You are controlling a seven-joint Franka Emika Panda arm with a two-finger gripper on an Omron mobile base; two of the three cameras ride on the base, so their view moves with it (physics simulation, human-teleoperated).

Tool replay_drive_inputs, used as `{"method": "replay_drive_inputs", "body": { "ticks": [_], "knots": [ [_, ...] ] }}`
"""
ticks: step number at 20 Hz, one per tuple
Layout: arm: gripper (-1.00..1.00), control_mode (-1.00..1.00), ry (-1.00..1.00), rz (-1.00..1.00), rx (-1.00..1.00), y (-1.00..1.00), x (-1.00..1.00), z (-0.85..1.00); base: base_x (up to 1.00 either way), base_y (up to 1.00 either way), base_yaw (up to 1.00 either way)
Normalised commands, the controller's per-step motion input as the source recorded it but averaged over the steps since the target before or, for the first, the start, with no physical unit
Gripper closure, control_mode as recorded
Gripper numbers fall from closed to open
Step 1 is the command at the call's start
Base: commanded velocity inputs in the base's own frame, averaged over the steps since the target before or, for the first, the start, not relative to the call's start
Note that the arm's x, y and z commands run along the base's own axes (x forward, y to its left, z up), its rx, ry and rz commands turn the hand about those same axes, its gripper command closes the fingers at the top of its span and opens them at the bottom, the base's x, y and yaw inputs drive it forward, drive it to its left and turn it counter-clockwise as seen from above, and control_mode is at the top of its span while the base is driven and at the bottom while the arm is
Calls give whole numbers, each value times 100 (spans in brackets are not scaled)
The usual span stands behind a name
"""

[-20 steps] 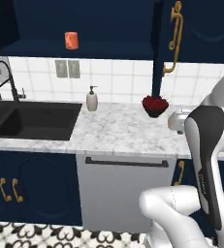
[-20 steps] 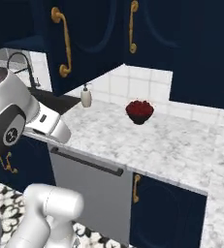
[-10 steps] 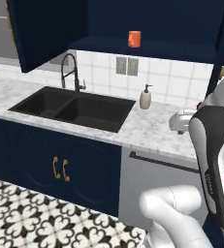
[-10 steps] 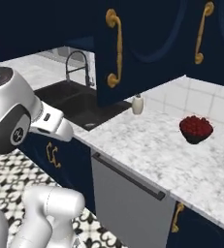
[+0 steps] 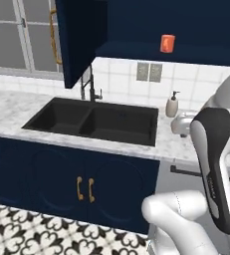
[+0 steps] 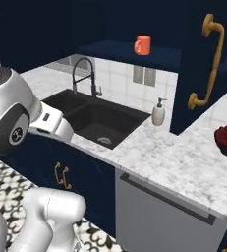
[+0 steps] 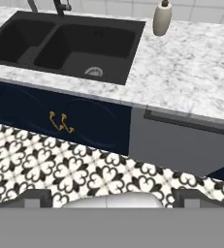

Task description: Gather all objects into one cabinet and sort the glasses and bowls to opposite sides.

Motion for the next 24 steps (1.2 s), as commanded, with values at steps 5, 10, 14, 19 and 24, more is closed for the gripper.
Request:
{"method": "replay_drive_inputs", "body": {
  "ticks": [5, 10, 14, 19, 24],
  "knots": [
    [-100, 100, 0, 0, 0, 0, 0, 0, 39, 9, -45],
    [-100, 100, 0, 0, 0, 0, 0, 0, 47, 19, -35],
    [-100, 100, 0, 0, 0, 0, 0, 0, 49, 56, -22],
    [-100, 100, 0, 0, 0, 0, 0, 0, 27, 49, -28],
    [-100, 100, 0, 0, 0, 0, 0, 0, 41, 2, -21]
  ]
}}
